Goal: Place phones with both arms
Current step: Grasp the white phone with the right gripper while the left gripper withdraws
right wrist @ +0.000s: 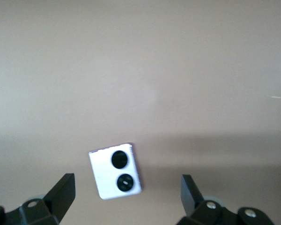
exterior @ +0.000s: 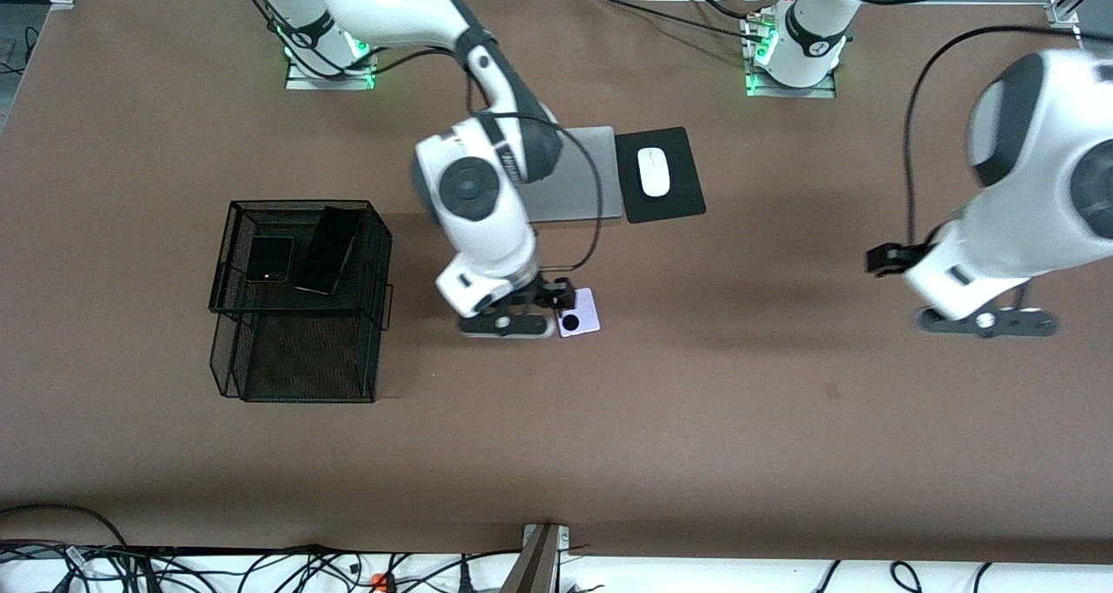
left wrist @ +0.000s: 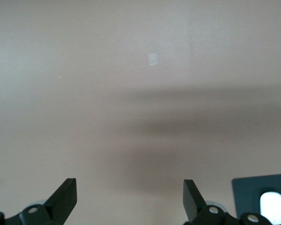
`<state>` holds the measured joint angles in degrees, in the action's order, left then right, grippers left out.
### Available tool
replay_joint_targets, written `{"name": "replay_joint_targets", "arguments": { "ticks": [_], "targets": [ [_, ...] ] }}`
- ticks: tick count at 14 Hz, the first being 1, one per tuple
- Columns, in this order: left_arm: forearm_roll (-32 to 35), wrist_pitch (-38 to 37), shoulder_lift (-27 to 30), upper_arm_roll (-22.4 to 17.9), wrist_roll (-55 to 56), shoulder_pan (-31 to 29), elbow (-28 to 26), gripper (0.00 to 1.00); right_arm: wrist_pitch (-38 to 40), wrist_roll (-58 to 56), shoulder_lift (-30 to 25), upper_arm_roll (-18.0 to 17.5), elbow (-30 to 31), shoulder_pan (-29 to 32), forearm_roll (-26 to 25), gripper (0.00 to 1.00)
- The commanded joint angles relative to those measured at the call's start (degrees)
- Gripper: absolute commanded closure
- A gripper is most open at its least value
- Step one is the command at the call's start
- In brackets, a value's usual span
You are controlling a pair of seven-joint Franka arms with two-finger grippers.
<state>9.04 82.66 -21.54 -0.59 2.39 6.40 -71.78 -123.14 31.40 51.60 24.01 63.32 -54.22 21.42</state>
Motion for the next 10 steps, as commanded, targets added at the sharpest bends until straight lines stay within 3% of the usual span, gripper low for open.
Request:
{"name": "replay_joint_targets", "arguments": {
  "ticks": [1,5,10],
  "targets": [
    [0.28,-1.01,4.56,1.38,-4.31,-3.05,-3.45,0.0,-4.63,-0.1,4.55,0.69,-2.58,-0.88,-1.02,0.0],
    [-4.81,-1.28,11.94,1.39,-4.76,-4.55,-7.14,0.0,-11.32,0.07,8.77,0.6,-2.58,-2.64,-2.78,0.0],
    [-5.44,-1.02,20.04,3.32,-4.67,-4.55,-13.29,0.0,-12.03,0.16,10.45,0.6,-2.15,-4.31,-3.05,0.0]
  ]
}}
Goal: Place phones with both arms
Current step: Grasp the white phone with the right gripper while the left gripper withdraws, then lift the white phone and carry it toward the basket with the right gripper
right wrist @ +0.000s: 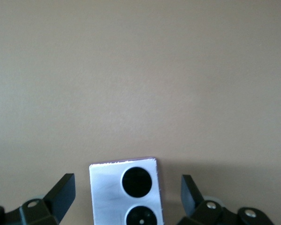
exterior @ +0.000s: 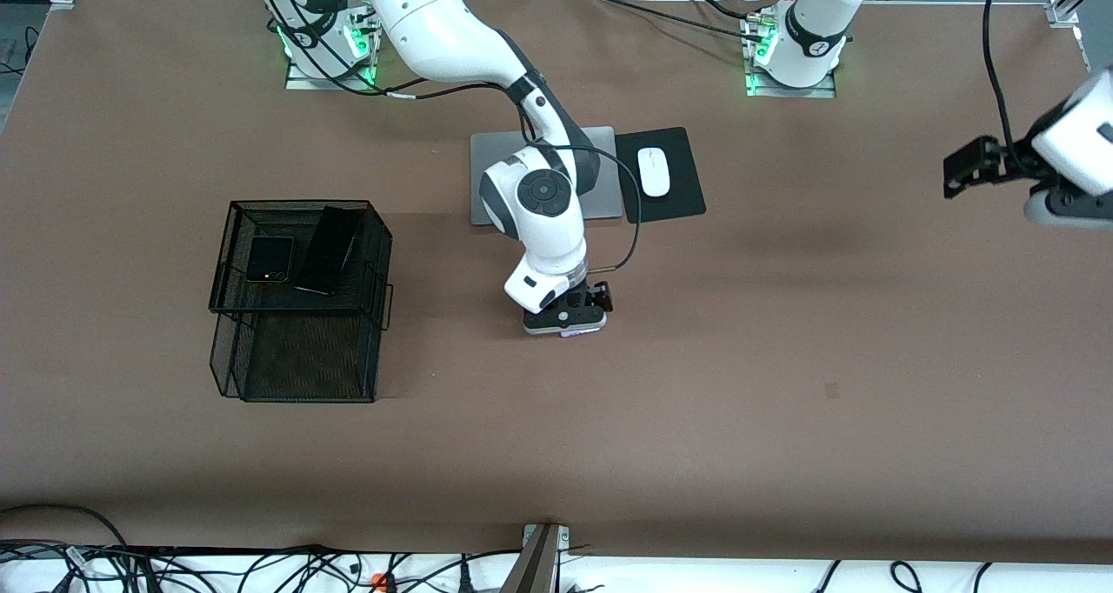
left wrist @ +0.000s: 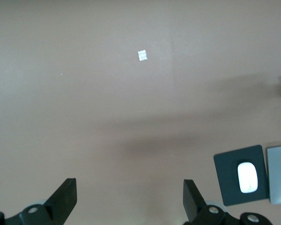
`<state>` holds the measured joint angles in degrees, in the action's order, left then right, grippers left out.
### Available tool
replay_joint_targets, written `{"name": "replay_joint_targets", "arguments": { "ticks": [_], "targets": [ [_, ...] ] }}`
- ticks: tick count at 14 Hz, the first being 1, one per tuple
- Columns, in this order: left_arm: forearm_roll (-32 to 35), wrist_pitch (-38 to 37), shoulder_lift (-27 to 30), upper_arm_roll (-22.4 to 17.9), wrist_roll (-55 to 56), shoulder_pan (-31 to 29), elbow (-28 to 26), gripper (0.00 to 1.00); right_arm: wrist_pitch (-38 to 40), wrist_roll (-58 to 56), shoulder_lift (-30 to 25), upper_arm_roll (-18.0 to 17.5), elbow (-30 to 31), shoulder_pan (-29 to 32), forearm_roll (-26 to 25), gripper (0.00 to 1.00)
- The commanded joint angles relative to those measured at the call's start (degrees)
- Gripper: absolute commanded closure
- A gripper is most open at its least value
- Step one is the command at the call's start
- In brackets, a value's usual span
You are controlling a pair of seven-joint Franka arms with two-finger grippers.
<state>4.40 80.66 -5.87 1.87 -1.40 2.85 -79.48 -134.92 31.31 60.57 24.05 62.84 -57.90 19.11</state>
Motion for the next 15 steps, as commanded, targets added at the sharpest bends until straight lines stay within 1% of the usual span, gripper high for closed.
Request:
{"name": "replay_joint_targets", "arguments": {
  "ticks": [1,5,7,12,15],
  "targets": [
    [-0.88,1.26,4.46,0.86,-0.88,-1.0,-5.86,0.0,-0.26,0.25,1.74,0.56,-1.67,-0.72,-0.65,0.0],
    [-4.83,1.87,4.82,0.68,-0.1,-1.88,-6.03,0.0,-0.35,0.07,3.24,0.12,-1.58,-1.6,-1.0,0.0],
    [-4.84,2.22,4.82,0.77,0.08,-1.88,-6.73,0.0,-0.35,0.16,3.94,0.12,-1.58,-1.86,-2.32,0.0],
    [-4.66,6.7,6.04,0.77,0.08,-1.88,-12.0,0.0,-0.35,0.33,4.12,0.04,-0.88,-2.39,-3.73,0.0],
    [-4.66,6.8,6.4,0.77,0.08,-2.32,-12.54,0.0,-0.35,0.25,4.12,0.04,-0.88,-2.65,-3.81,0.0]
  ]
}}
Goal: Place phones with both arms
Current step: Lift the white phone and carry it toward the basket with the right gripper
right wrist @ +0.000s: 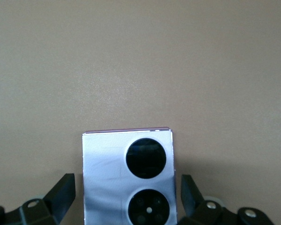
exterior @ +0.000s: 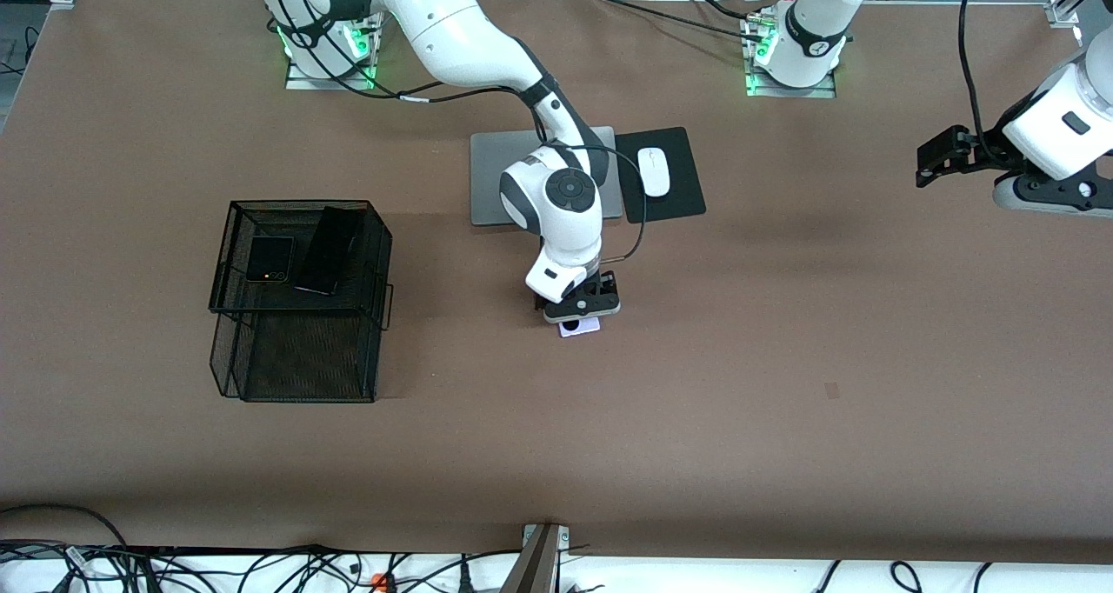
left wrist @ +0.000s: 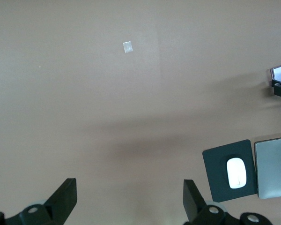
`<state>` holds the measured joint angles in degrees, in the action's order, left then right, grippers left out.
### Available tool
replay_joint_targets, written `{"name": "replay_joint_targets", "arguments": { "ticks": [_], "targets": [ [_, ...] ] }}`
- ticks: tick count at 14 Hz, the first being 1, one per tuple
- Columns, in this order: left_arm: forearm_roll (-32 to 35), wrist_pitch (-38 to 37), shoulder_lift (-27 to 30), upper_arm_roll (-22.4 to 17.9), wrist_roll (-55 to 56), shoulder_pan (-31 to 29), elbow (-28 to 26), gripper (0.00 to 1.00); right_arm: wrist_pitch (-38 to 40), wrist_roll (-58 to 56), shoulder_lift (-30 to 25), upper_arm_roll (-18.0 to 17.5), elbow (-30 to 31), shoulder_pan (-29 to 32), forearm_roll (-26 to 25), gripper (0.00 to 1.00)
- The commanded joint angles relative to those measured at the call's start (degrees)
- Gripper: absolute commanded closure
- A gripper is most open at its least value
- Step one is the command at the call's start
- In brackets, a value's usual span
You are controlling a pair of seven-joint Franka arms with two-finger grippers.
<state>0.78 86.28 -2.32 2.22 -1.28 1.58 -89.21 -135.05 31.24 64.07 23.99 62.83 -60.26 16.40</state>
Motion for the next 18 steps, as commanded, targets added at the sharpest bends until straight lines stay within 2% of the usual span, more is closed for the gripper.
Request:
{"name": "replay_joint_targets", "arguments": {
  "ticks": [1,12,13,14,15,16,17,18],
  "targets": [
    [-1.05,1.26,2.93,0.42,-0.04,-1.05,-2.98,0.0,-0.21,0.31,0.62,-0.08,-0.78,-0.29,-1.11,0.0],
    [-0.61,1.53,1.26,-0.19,-0.04,-1.05,-1.76,0.0,-0.3,1.01,1.59,-0.17,-0.7,-0.64,-1.99,0.0],
    [-0.61,1.53,1.26,-0.19,-0.04,-1.05,-1.67,0.0,-0.39,1.1,1.59,-0.17,-0.7,-0.65,-1.99,0.06],
    [-0.52,1.44,1.26,-0.19,-0.04,-0.96,-1.58,0.0,-0.65,1.62,1.59,-0.17,-0.61,-0.73,-1.99,0.19],
    [-0.52,1.35,1.26,-0.19,0.05,-0.96,-1.4,0.0,-1.09,2.76,1.41,-0.17,-0.52,-1.08,-1.9,0.61],
    [-0.52,1.26,1.26,-0.11,0.05,-0.96,-1.4,0.0,-1.09,3.55,1.41,-0.17,-0.52,-1.09,-1.99,0.79],
    [-0.52,1.26,1.26,-0.11,0.05,-0.96,-1.4,0.0,-1.0,3.47,1.15,-0.08,-0.52,-1.09,-2.08,0.87],
    [-0.52,1.26,1.26,-0.11,0.05,-0.96,-1.4,0.0,-0.48,3.3,0.71,0.27,-0.52,-1.09,-2.08,0.87]
  ]
}}
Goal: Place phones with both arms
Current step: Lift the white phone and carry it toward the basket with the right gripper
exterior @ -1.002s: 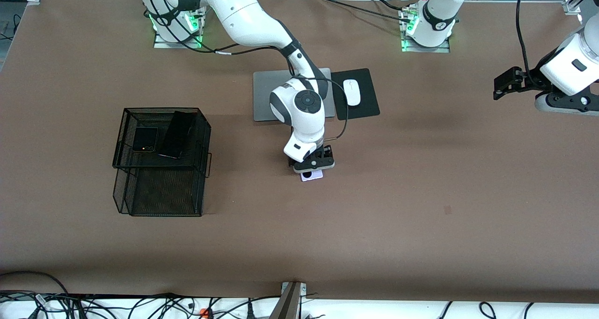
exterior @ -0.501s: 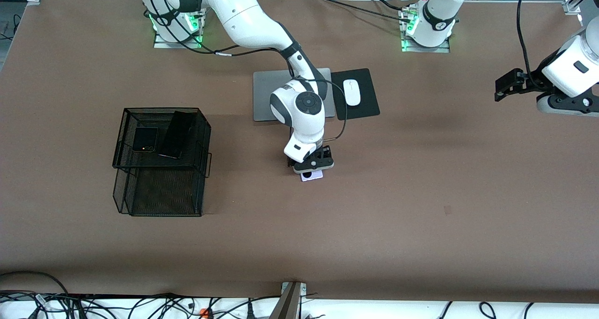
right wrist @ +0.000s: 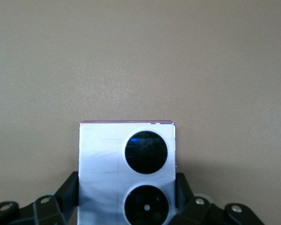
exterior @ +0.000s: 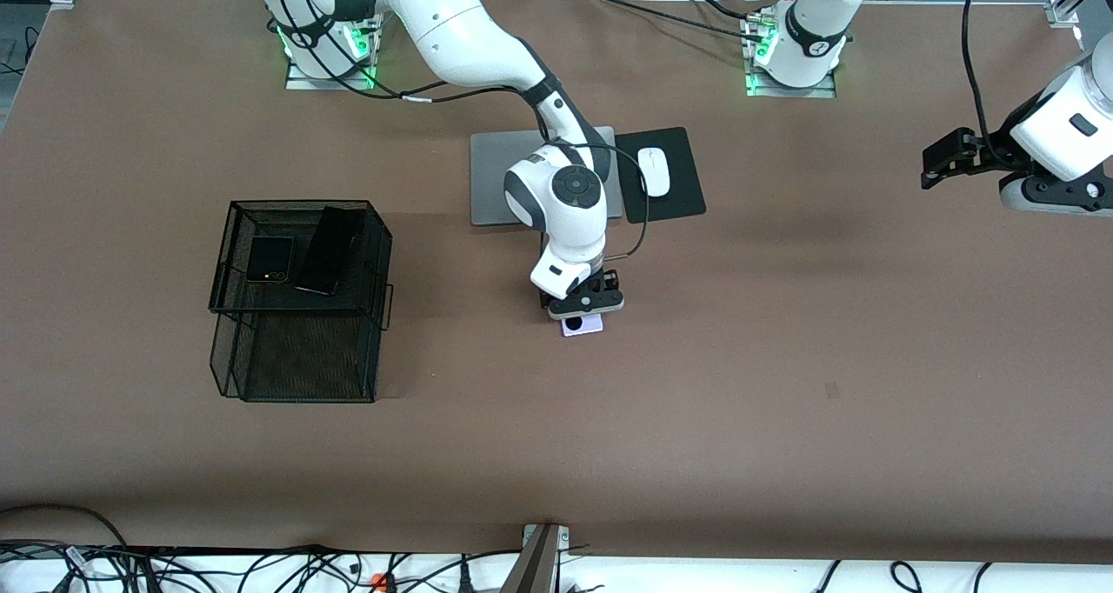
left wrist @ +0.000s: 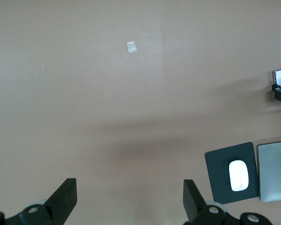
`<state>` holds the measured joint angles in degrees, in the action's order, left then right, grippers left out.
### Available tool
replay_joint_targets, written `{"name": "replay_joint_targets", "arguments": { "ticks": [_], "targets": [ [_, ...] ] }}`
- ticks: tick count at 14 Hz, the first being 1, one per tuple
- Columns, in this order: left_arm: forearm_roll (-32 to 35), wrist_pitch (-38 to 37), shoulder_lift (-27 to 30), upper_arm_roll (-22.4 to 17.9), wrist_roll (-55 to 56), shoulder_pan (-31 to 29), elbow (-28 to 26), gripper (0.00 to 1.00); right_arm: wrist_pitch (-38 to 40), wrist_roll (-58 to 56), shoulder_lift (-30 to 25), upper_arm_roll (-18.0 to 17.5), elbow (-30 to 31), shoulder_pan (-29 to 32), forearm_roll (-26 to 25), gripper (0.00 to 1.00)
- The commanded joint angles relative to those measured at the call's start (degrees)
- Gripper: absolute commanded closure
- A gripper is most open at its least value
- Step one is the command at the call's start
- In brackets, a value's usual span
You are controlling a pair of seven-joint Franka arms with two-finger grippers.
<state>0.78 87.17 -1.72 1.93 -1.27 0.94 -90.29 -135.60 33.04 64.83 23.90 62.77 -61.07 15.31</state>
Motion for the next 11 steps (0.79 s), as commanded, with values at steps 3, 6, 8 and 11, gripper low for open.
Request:
{"name": "replay_joint_targets", "arguments": {
  "ticks": [3,6,8,11],
  "targets": [
    [-0.52,0.2,0.76,0.09,0.04,-0.33,-0.32,0.0,5.49,0.45,-4.61,3.33,-0.54,0.42,-0.64,0.87],
    [-0.52,0.11,0.76,0.09,0.04,-0.33,-0.32,0.0,14.03,-5.68,-12.16,5.99,-0.54,4.62,-0.11,0.86],
    [-0.52,0.11,0.76,0.09,0.04,-0.33,-0.32,0.0,19.11,-11.47,-17.52,5.9,-0.54,9.62,1.9,0.86],
    [-0.52,0.11,0.76,0.09,0.04,-0.33,-0.32,0.0,28.53,-23.61,-22.02,6.16,-0.45,17.62,3.5,0.86]
  ]
}}
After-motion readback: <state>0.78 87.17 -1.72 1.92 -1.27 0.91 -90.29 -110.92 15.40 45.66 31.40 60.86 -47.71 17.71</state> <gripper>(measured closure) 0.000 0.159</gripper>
